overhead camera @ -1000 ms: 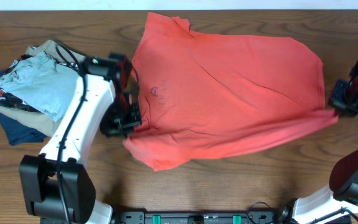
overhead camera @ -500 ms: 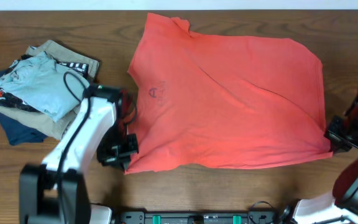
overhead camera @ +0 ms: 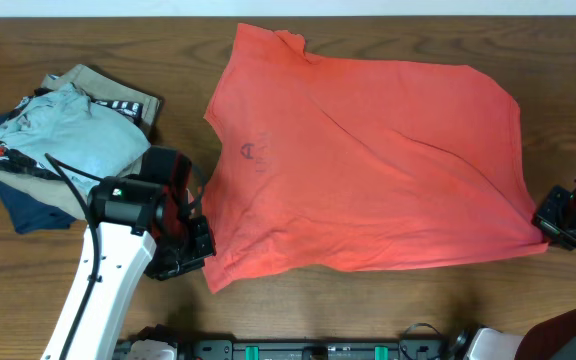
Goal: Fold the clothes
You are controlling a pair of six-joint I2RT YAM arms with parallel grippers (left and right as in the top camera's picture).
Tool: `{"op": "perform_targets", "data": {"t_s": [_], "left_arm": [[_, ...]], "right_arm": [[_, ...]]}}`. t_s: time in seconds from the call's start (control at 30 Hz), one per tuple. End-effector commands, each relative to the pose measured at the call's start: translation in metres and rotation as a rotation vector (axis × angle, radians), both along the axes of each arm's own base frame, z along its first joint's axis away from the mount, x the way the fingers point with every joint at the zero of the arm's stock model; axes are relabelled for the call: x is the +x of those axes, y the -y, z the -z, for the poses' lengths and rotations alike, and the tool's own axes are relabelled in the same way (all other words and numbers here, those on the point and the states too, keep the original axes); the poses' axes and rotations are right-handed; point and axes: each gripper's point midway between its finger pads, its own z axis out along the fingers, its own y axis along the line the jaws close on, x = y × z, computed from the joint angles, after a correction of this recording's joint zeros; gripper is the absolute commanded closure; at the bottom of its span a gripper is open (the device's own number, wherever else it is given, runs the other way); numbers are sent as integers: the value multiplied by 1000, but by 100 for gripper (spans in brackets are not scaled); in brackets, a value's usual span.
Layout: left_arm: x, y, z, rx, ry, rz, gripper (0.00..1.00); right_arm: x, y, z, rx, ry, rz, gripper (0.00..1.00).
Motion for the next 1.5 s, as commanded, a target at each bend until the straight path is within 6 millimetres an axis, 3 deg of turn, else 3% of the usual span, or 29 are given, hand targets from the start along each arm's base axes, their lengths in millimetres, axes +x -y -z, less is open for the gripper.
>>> {"op": "perform_targets", "data": {"t_s": [0.0,0.03,0.27,0.43,0.73,0.87,0.9,1.0,1.13,1.33,1.47], "left_arm": [[0,1,2,-4,-19,-37,94],[-1,1,4,-1,-33,-38,92],[-14,-1,30,27,-145,-79,44],[-24,-3,61,43,-193,-123,38],[-32,-4,113,39,-179,-157,37],[-27,7,127,-29,-142,-162,38],[-26,9,129,-41,-133,-162,43],[-22,10,130,-49,-119,-162,75],[-23,10,130,-48,-120,-162,93],[-24,10,125,-53,-123,-106,94],[-23,13,96,-81,-138,-13,94]], "right_arm": [[-6,3,2,-11,-10,24,97],[-6,2,4,-8,-9,24,96],[-6,0,9,2,-7,24,96],[-5,0,9,4,-7,24,95],[-5,0,9,4,-6,24,95],[-5,0,9,4,-6,24,95],[-5,0,9,4,-6,24,96],[-5,0,9,3,-6,24,96],[-5,0,9,2,-4,24,96],[-5,0,9,2,-4,24,96],[-5,0,9,2,-4,24,96]]}}
